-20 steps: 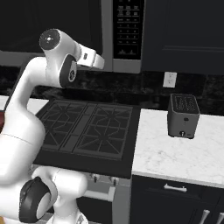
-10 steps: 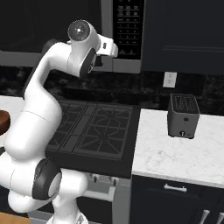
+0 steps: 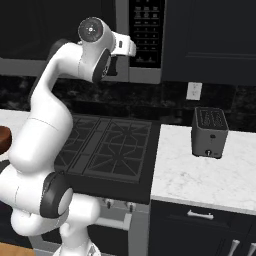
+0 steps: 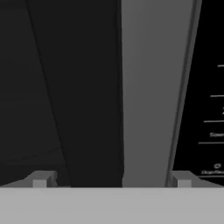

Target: Open the microwave, place the bowl with waffle inside the microwave, then close the microwave door and turn it on.

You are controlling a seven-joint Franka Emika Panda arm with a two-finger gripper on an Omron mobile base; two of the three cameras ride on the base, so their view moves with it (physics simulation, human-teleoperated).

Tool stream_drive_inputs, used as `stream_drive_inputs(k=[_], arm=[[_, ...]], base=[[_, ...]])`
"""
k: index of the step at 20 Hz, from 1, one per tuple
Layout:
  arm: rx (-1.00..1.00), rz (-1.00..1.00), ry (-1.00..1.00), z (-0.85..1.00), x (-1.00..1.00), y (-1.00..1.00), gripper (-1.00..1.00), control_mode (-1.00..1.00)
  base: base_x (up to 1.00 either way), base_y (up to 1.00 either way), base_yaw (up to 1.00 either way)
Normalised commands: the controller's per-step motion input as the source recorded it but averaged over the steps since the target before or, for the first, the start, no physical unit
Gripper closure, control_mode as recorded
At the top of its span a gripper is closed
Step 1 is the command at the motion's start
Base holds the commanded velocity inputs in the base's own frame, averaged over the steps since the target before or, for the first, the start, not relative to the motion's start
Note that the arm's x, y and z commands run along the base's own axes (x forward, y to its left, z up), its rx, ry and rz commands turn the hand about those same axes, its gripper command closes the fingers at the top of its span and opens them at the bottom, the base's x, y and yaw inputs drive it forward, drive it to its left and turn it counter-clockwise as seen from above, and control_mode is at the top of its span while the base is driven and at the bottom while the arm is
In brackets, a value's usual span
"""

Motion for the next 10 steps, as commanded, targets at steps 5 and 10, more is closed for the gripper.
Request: stream_drive_inputs(k=[5,10], arm=[[-0.03,0.00,0.00,0.00,0.01,0.06,-1.00,-1.00],[-0.01,0.00,-0.06,0.00,0.08,0.18,-1.00,-1.00]], base=[[0.00,0.00,0.00],[0.00,0.00,0.00]])
